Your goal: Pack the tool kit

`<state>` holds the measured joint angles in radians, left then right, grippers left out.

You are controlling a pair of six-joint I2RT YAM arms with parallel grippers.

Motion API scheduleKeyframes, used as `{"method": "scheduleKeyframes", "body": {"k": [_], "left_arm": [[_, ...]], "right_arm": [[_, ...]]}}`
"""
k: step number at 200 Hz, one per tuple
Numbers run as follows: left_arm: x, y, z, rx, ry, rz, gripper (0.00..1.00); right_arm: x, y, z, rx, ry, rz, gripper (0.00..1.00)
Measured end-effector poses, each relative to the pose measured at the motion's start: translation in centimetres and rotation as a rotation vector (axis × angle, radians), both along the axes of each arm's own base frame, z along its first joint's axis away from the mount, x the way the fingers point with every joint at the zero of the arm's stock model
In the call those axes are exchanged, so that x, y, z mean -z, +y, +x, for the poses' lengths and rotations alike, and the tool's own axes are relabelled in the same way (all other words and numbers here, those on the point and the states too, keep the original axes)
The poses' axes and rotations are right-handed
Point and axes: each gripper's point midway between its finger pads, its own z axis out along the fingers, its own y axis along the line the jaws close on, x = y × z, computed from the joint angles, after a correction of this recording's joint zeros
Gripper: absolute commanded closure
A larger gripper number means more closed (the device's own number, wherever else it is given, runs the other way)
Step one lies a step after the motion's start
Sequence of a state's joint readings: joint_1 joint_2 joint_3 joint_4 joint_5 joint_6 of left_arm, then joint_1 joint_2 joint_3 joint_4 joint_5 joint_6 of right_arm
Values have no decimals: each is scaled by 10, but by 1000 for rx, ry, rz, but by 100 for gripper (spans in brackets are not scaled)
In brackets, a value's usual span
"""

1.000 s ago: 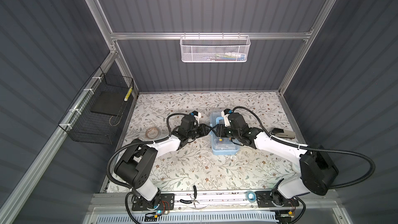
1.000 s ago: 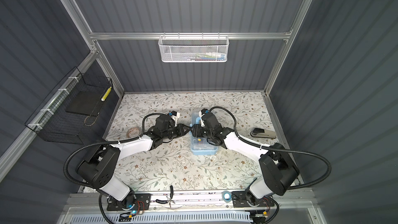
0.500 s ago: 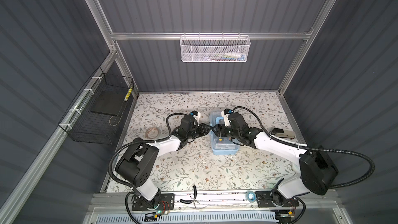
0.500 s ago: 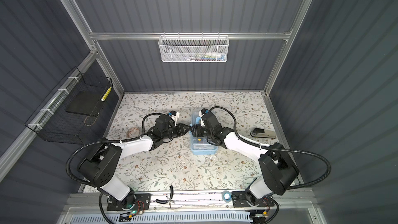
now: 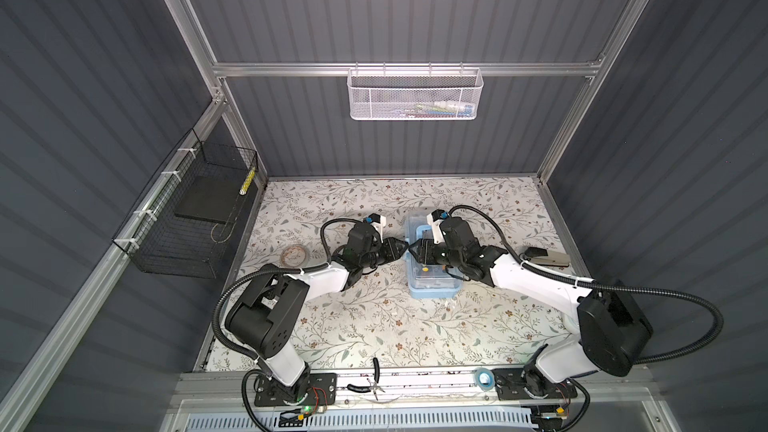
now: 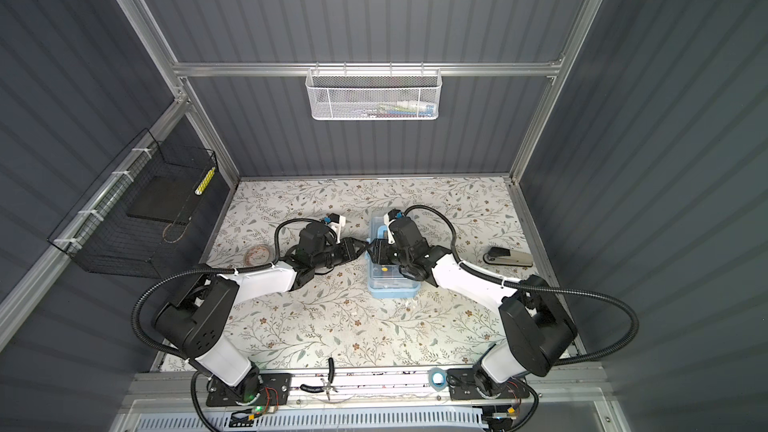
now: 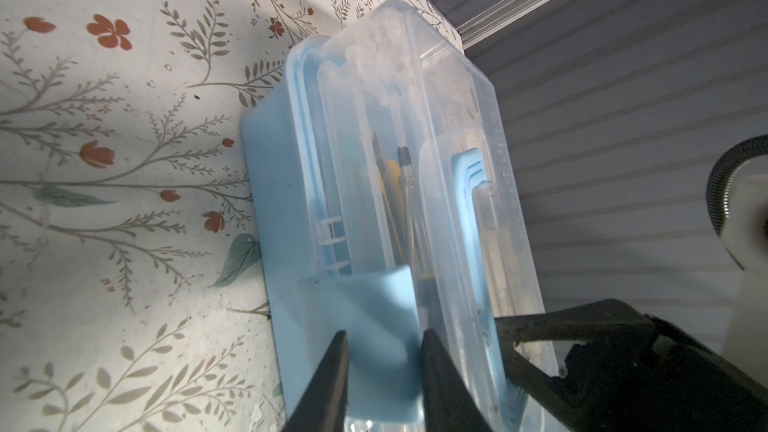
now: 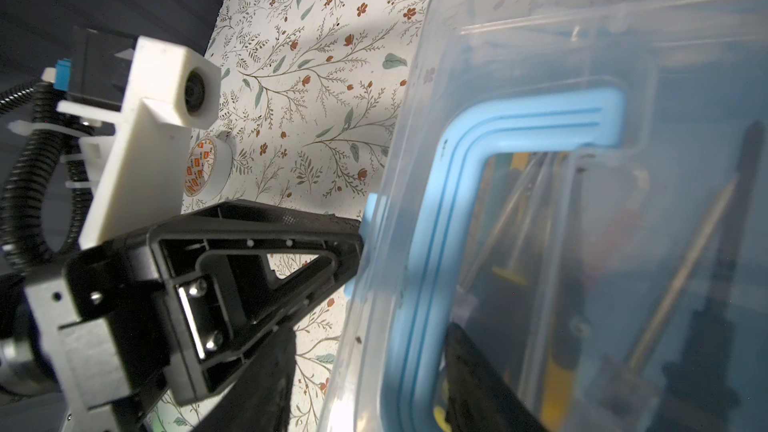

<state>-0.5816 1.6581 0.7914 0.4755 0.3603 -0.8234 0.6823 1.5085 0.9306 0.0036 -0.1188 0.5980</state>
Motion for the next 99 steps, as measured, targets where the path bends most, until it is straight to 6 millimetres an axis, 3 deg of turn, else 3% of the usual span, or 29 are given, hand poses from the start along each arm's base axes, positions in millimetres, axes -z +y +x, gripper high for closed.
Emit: {"method": "scheduleKeyframes", "body": {"k": [44,99], "left_arm": [[6,3,-2,-2,11,29,67],[16,4,-9,11,44,64,74]], "right_arm": [[0,0,0,2,4,3,42],[0,2,2,0,-2,9,42]]}}
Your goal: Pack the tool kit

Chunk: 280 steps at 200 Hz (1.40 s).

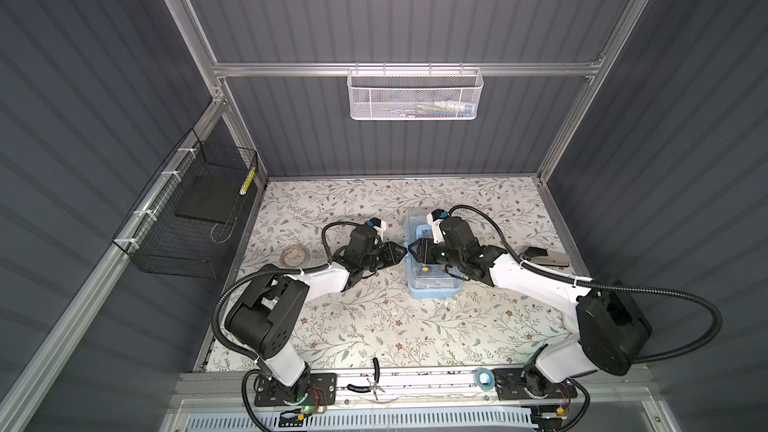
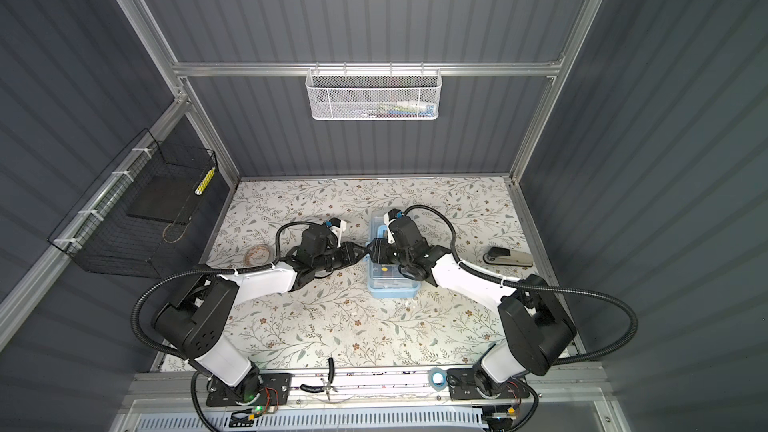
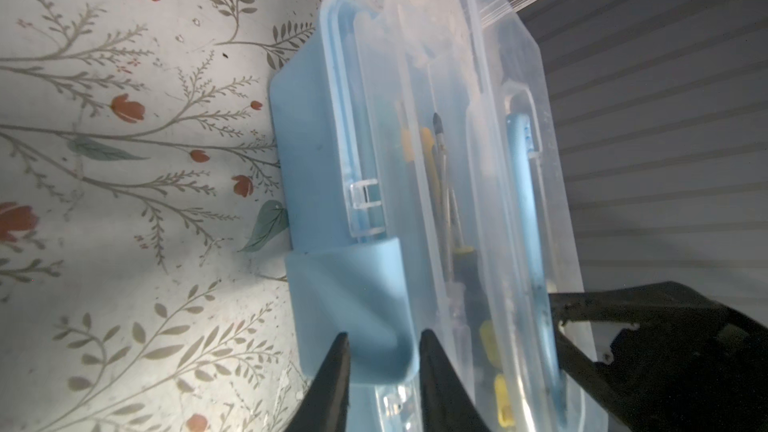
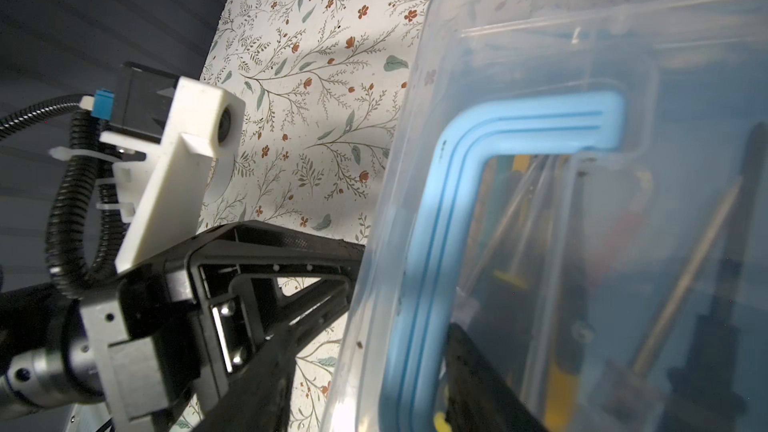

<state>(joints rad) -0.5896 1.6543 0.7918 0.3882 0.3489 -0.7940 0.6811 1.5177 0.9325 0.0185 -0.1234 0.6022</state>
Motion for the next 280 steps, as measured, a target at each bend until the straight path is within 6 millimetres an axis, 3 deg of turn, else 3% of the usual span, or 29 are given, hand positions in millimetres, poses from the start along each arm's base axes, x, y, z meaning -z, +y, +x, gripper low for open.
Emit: {"method": "scheduleKeyframes", "body": {"k": [24,86,166,280], "left_arm": [[-3,-4,4,3,-13,-30,81],[-1,-7,27,-30,-38,-130,81],[7,-5,13,-8,-16,-129,78],[10,-6,16,-40,-62,-232,78]], "right_arm": [[0,1,1,-1,-5,4,42],[0,-2,5,13,-9,4,42],[-1,-4,6,23,-17,10,42],[3,0,10,28,20,98,44]]}}
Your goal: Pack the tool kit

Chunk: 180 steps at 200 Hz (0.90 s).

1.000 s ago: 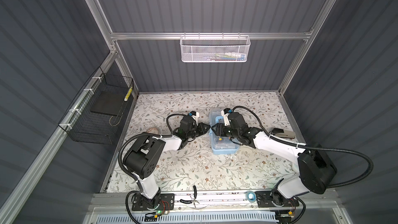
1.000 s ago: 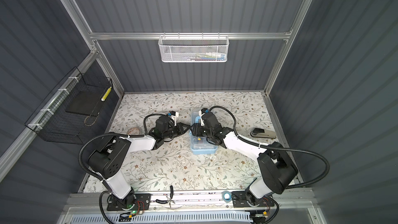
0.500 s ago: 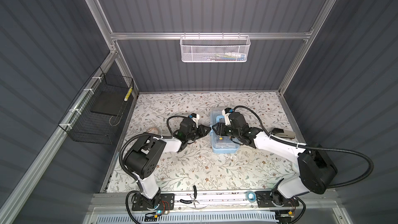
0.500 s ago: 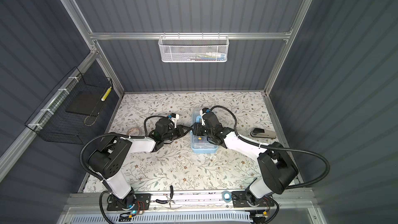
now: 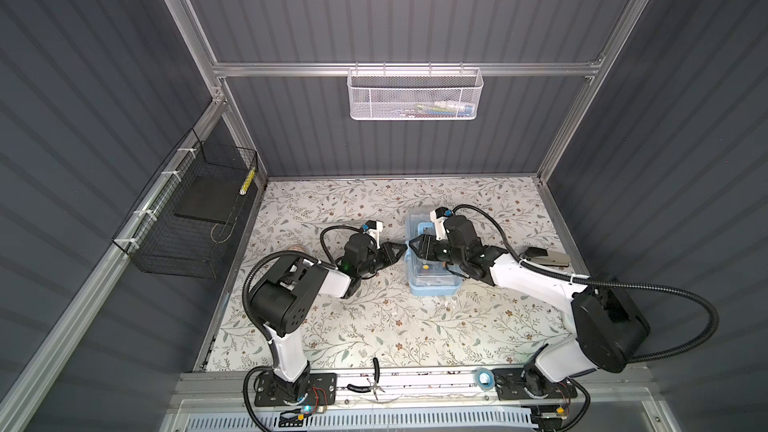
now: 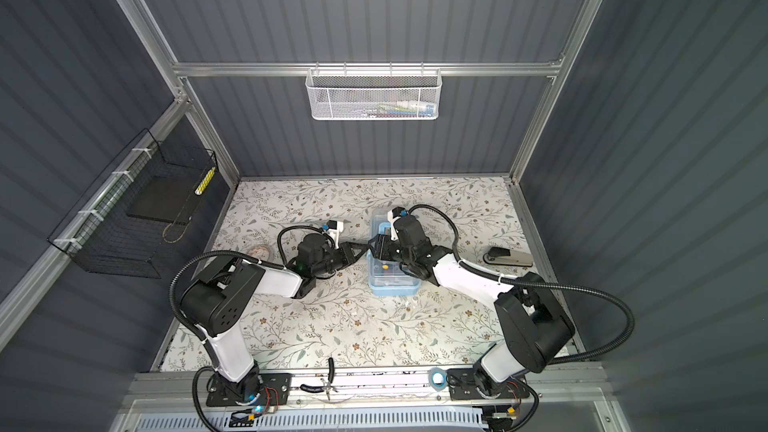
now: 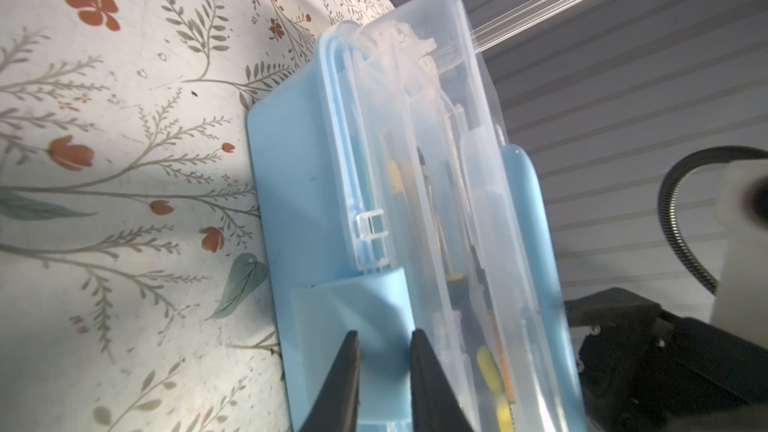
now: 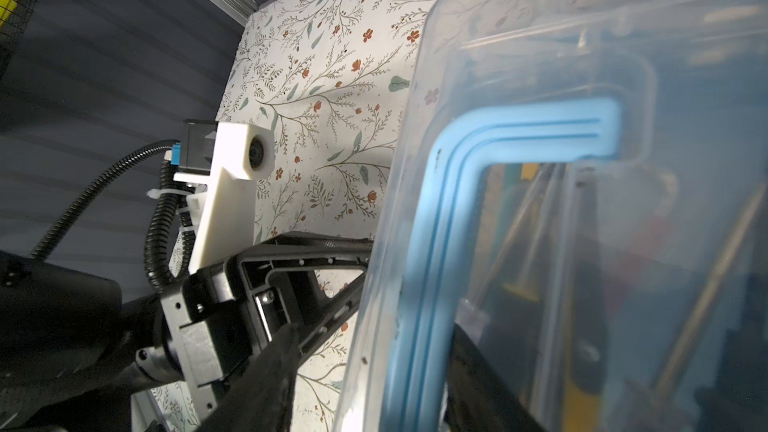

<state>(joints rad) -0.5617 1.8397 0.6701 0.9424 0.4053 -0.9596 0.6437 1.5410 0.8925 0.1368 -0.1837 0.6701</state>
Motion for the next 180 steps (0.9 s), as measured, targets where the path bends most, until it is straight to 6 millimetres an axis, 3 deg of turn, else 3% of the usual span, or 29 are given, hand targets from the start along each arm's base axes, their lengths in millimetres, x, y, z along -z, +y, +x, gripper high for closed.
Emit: {"method": "scheduleKeyframes", "body": {"k": [70,101,144,169,180], "left_arm": [[3,-3,9,-116,-40,-153,77],[2,-2,8,-129,-31,-127,74],[3,-3,6,-89,36,10,59],[1,0,3,-52,60,121,46],[-6,3,3,-51,48,170,35]], "right_arm": [[-4,1,4,13,16,120,44],[-7,-1,5,19,14,134,43],[-15,-5,2,7,13,110,33],[-14,-13,-8,8,44,23,29],[-16,-19,-14,11,52,-18,28]]}}
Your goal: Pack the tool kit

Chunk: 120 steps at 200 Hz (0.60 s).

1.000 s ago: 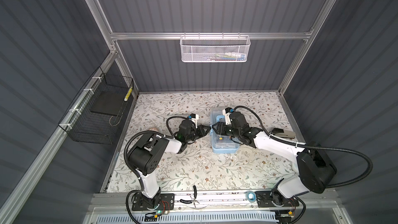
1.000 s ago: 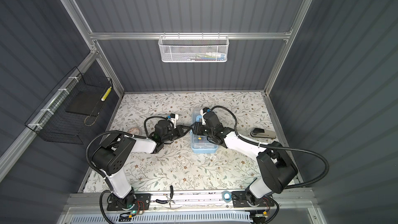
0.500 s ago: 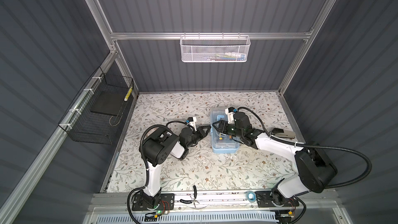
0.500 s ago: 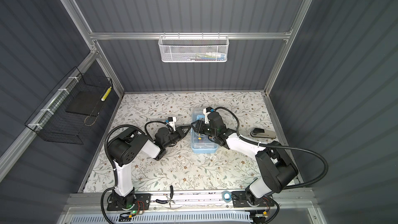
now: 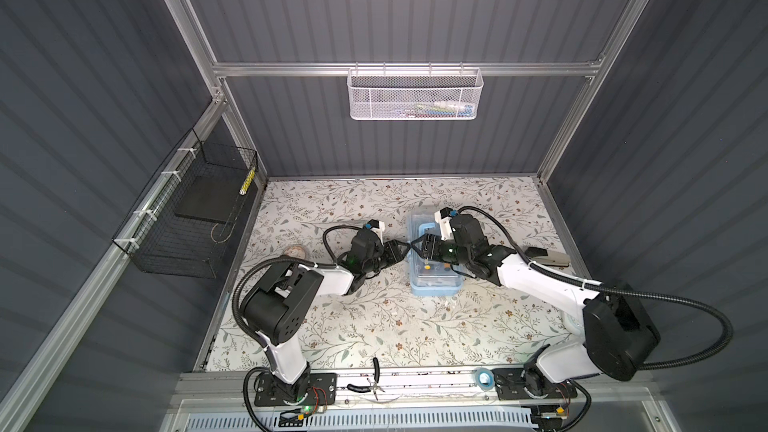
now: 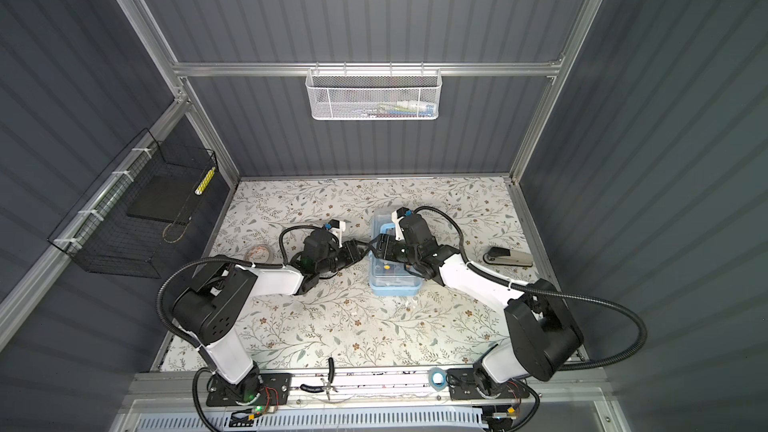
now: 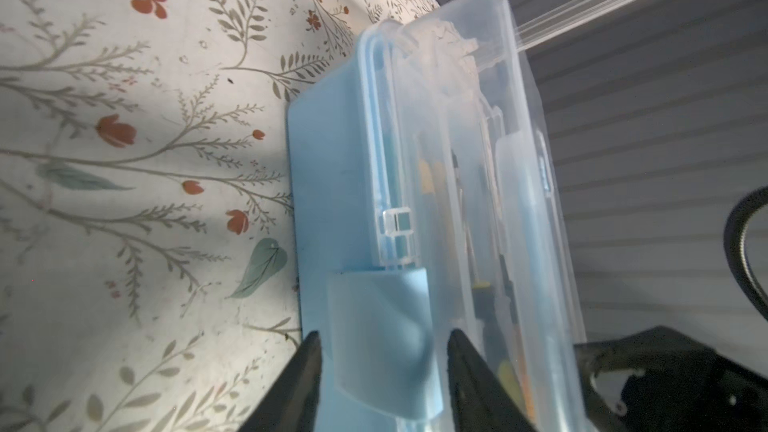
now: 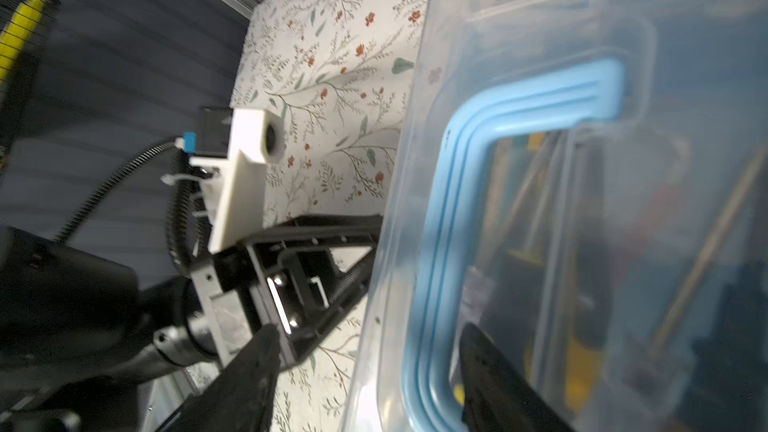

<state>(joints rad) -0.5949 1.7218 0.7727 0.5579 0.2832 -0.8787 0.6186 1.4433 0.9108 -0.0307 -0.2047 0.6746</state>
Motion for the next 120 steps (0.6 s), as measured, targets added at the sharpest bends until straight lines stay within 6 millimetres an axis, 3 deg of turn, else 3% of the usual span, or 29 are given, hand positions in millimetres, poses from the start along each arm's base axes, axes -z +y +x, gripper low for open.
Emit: {"method": "scheduleKeyframes", "body": {"k": [21,39,47,65,94,106,120], "left_arm": [[-21,9,3,-20,-46,76,16],[-44,23,9,-68,-96,142,10],[-53,29,11,-91,-122,177,4],[-70,51,17,-172,-179,264,0],[-88,107,16,-367,-331,427,0],[-84,136,6,-449,-421,490,0],[-67,165,-9,-501,-494,594,0]], "right_arm": [[-7,-16,-12,11,12,-64,23],[-20,-34,-18,38,-6,-122,18],[-30,-41,-21,49,-28,-135,17],[-55,-59,-26,77,-109,-155,14],[-85,-98,-23,182,-253,-213,11],[-84,-121,-15,261,-292,-283,10],[-70,-153,-6,362,-335,-402,9]]}}
